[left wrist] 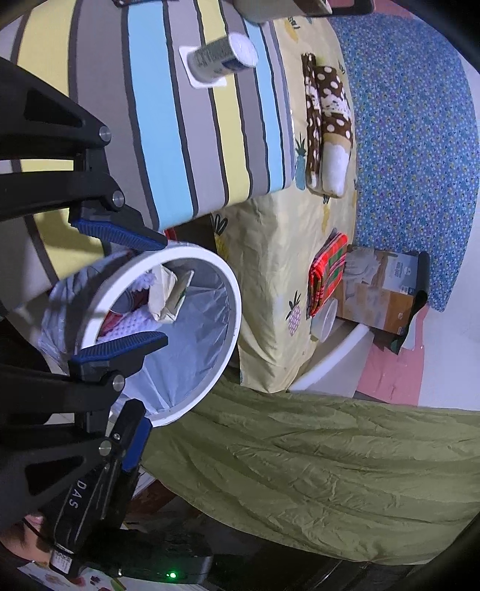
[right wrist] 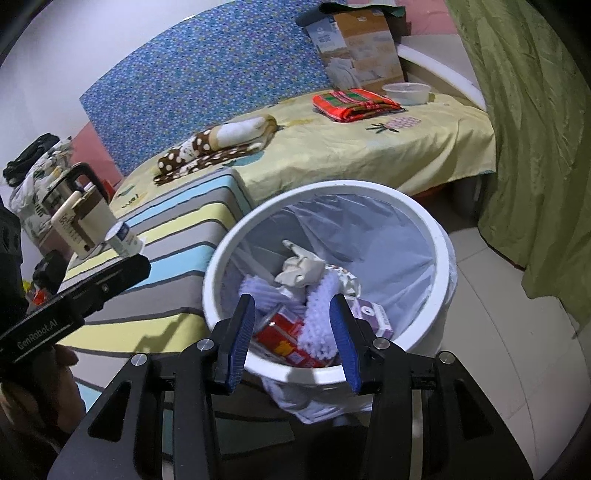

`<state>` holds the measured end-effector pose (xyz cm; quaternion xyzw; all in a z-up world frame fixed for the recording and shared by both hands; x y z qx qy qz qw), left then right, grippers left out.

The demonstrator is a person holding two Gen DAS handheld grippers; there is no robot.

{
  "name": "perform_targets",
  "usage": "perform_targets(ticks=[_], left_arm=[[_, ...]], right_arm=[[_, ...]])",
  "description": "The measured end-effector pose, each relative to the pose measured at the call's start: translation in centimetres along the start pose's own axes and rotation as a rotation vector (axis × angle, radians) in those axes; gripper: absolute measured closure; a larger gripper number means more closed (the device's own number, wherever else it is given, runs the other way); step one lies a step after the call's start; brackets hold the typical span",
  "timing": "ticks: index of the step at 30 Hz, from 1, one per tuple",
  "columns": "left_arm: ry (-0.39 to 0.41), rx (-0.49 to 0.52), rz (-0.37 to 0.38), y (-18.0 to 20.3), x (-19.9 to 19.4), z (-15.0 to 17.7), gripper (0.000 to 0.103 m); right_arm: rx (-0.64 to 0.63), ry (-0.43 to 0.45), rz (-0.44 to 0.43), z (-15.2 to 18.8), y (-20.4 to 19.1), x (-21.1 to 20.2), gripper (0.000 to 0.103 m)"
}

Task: Collect trash
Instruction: 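Move both open tools from the bin back over the table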

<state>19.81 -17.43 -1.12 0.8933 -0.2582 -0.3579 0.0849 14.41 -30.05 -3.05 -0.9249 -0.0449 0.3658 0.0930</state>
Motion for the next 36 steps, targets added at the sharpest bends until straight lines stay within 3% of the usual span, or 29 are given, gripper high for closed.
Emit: perform_targets(ticks=[18,36], left_arm=[[0.065,-0.045,-0.192,-5.0,-6.0,2.7,0.058],[0.101,-0.143,-0.359,-11.0,-9.2,3.4,0.058]], right_arm=[[-0.1,-0.001,-0.116,0.4,-5.5,-0.1,0.059],[-0.206,-0.014,-0.182,-0.2,-10.2,1.4,0.059]])
Point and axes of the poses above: each gripper's, at about its wrist camera, not at the fingertips, and x roughly the way its jaws point, y to its right, z to its underside, the point moved 3 cm from there along x, roughly the way its jaws point, and after that the axes turned 4 degrees about -x, right-handed, at the moved point
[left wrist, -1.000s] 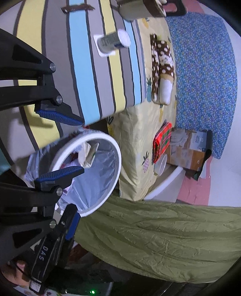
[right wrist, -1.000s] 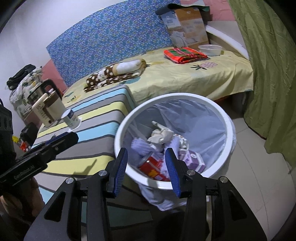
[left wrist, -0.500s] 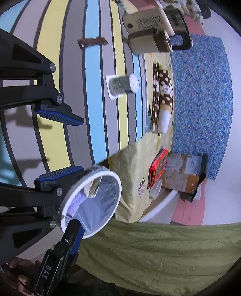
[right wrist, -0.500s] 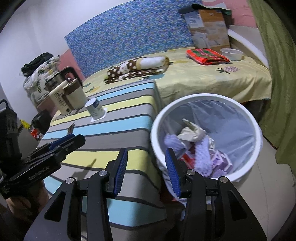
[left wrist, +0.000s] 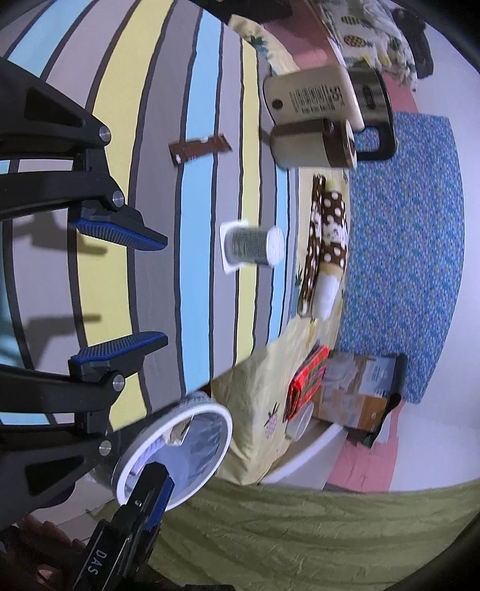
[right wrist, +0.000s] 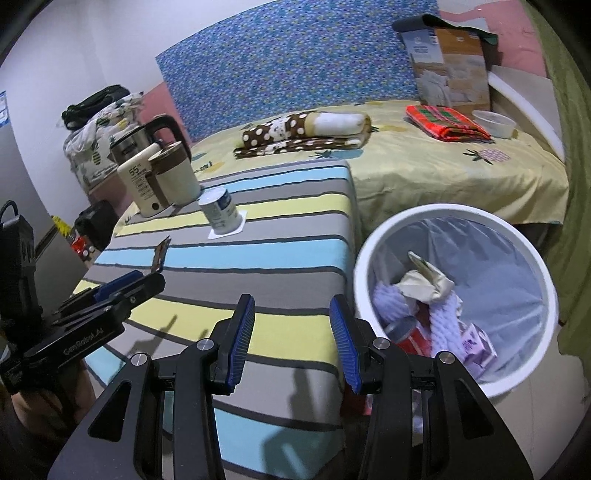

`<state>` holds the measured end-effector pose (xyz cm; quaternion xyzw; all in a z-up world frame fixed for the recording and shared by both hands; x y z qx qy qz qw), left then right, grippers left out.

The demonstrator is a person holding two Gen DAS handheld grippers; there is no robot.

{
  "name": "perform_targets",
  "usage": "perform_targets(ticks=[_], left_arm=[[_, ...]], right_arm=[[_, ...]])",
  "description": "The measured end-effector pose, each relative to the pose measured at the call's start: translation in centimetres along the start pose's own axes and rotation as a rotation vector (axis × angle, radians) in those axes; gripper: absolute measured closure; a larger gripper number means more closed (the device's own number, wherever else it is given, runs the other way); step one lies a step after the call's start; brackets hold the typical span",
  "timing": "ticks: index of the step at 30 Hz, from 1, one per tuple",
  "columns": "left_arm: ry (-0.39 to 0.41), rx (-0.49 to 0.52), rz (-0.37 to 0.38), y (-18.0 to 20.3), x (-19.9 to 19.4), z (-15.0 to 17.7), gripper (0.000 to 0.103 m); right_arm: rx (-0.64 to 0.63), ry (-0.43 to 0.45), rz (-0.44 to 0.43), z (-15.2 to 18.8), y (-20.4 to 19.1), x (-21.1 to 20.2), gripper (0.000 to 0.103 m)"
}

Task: Collect trash
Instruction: 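Move both open tools from the bin back over the table, then grasp the brown snack wrapper with the left tool while the right tool grasps the white yogurt cup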

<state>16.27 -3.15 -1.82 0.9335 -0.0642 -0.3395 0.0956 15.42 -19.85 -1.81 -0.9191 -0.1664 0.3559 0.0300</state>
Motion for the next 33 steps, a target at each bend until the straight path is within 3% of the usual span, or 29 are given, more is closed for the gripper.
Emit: perform_targets(ticks=[16,29,33], left_arm=[[0.012,-0.074,-0.116,-5.6,1.0,-1.8,0.058],[-0.03,-0.176,-0.17,-11.2,4.9,-3.8,0.058],[-0.069,-0.202,-0.217,-12.3,6.8,-3.7,0.058]], right_arm=[[-0.096,-0.033,-0.044,-2.2,-3.6,2.9,0.059],[-0.117,-0.046,-0.083,-3.3,-5.0,5.1,0.059],[-0.12,-0.049,-0.09,-3.5,-5.3,5.7,0.056]])
Point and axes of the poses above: each gripper's, at about its wrist camera, not at the fingertips, and x roughly the way its jaws point, y to its right, z to its underside, the point moved 3 cm from there along x, roughly the way its jaws point, and after that the axes turned 4 degrees about -x, right-handed, at the moved point
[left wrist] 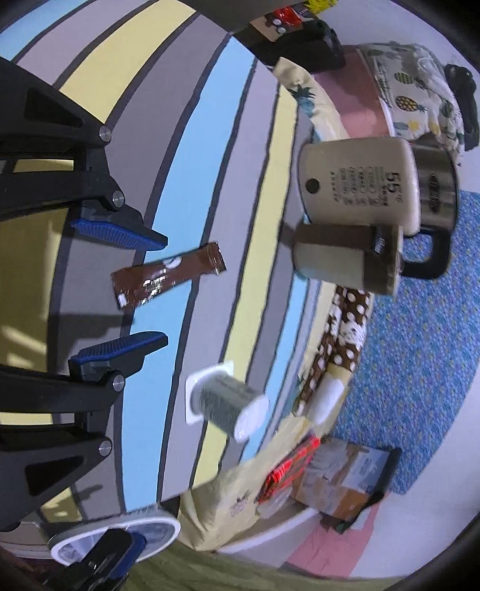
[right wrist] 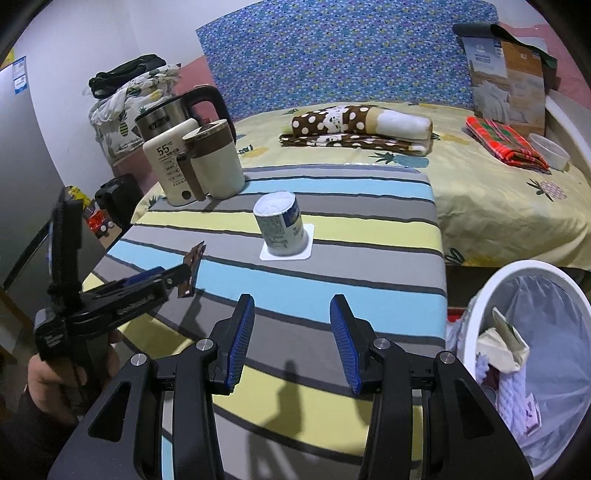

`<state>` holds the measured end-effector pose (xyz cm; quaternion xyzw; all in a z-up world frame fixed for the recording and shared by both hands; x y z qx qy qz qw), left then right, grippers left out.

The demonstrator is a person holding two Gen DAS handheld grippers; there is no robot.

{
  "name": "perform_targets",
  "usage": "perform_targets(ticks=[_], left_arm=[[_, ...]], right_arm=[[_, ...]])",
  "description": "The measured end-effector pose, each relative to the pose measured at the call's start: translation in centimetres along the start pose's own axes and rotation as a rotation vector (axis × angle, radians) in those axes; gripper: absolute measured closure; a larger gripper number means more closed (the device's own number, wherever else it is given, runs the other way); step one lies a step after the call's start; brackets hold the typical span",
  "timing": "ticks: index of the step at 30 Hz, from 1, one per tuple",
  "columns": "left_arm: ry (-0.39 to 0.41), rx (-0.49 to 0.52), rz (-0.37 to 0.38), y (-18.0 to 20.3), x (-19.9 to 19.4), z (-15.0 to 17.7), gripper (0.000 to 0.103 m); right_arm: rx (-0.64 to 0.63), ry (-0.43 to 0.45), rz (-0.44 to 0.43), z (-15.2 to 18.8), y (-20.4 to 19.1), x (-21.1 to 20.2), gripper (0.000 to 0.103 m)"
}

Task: Collect trash
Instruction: 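Grasp the brown snack wrapper with the left tool while the right tool grasps the white yogurt cup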

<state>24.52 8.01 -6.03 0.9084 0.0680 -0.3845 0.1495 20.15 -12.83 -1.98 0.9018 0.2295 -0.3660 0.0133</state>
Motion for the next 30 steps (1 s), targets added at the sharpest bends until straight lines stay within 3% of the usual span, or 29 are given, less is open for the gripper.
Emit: perform_targets(ticks=[3,7,9,10,17,22,30], left_arm=[[-0.026,-0.003,-0.034,-0.1,1.3,0.0,0.058],[-0.044,0.004,-0.064,-0.3,2.4,0.2,0.058],[-0.045,0.02,-0.088,-0.3,2.4,0.1,0.068],[-0.044,0.023,-0.09,-0.3,2.4,0.1,0.079],[-0.044,-0.004,-0.005,-0.9,2.2,-0.1,0.08],[-0.021,-0.034,0.092,-1.3,1.6,-0.2,0.08],[-0.003,-0.073,0.127,-3.1,0.9,-0.4,0.08]], right_arm=[[0.005,-0.004,-0.003,-0.2,0.2,0.3,0.049],[-0.005,-0.01,0.007,-0.5,0.2,0.9,0.047],[-0.01,-0.017,0.012,-0.7,0.1,1.2,0.047],[-0.013,-0.019,0.013,-0.8,0.1,1.5,0.047],[-0.034,-0.032,0.026,-1.8,-0.4,3.0,0.047],[-0.043,-0.034,0.033,-2.7,-0.6,4.5,0.041],[-0.071,-0.047,0.045,-4.2,-1.4,7.5,0.041]])
Point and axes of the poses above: each gripper's, at about its wrist camera, not at the fingertips, and x roughly the way its jaws point, y to its right, z to its underside, the point moved 3 cm from there along x, roughly the way its jaws point, and after that the axes turned 4 degrees about -x, right-handed, at the moved point
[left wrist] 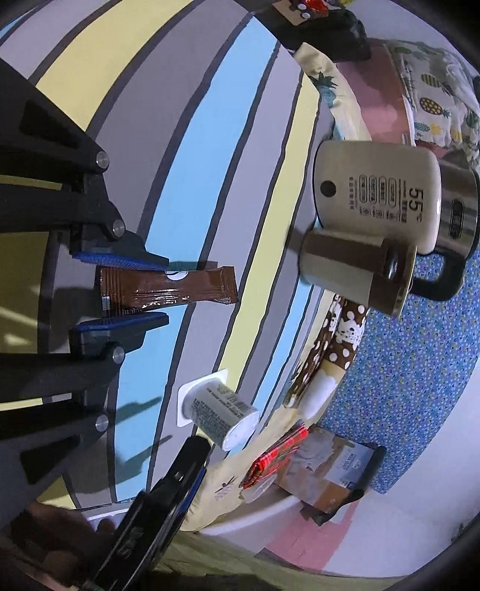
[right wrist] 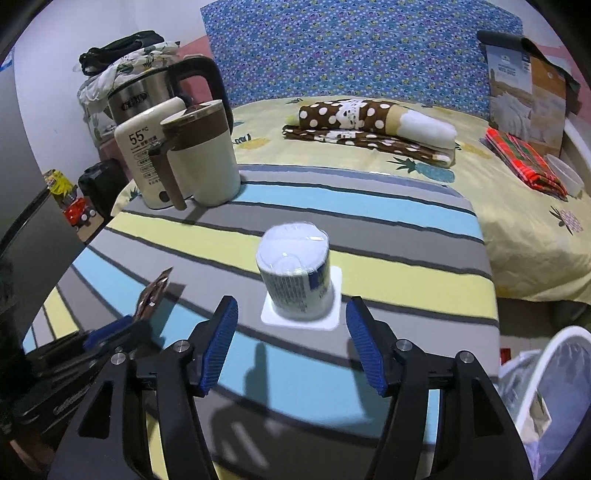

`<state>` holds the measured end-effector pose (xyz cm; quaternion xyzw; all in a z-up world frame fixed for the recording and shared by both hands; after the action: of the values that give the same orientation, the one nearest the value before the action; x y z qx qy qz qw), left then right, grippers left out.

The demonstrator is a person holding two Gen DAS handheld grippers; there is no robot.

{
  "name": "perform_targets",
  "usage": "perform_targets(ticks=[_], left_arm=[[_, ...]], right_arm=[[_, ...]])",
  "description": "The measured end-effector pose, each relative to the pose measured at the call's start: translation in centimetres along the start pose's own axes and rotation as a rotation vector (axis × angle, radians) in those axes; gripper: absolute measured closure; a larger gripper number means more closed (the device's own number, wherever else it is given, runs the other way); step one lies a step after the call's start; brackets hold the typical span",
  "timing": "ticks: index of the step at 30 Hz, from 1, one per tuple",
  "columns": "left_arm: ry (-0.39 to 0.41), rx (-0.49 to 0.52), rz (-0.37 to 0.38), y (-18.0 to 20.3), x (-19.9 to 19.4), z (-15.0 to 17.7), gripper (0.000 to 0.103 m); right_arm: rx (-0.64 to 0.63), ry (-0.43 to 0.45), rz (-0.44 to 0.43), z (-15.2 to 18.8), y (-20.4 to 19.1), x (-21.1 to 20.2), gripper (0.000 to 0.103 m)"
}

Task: Collect trash
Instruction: 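Grasp the brown snack wrapper with the left tool while the right tool grasps the white yogurt cup, then carry the wrapper and yogurt cup over the white bin and open both tools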

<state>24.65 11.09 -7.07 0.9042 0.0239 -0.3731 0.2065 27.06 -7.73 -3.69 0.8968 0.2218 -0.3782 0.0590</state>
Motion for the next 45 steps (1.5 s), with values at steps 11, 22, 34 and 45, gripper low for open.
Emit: perform_targets(ticks=[11,22,34,45], left_arm=[[-0.015,-0.005,0.018,-0.3,0.5,-0.1,0.08],[-0.009,0.014,0.014,0.0,0.3,0.1,0.08],[0.005,0.084,0.007,2.7,-2.3,1.4,0.08],[0.009,0.179,0.043,7.2,-6.0,4.1,0.08]], right_arm=[[0.017,0.002,0.047,-1.3,0.5,1.7,0.041],[0.022,0.029,0.029,-0.7,0.6,-0.2,0.054],[0.042,0.063,-0.005,2.0,0.7,-5.2,0.054],[0.081,0.098,0.002,4.6,1.8,-9.2,0.054]])
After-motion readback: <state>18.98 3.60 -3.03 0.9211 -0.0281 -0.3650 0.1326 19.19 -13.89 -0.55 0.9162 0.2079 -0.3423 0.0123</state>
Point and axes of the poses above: each gripper's, at about its wrist camera, not at the fingertips, and x roughly the way its jaws point, y to its right, z to its underside, the point moved 3 cm from there along x, roughly the way its jaws point, and after that the axes turned 4 degrees about -x, right-handed, at the moved point
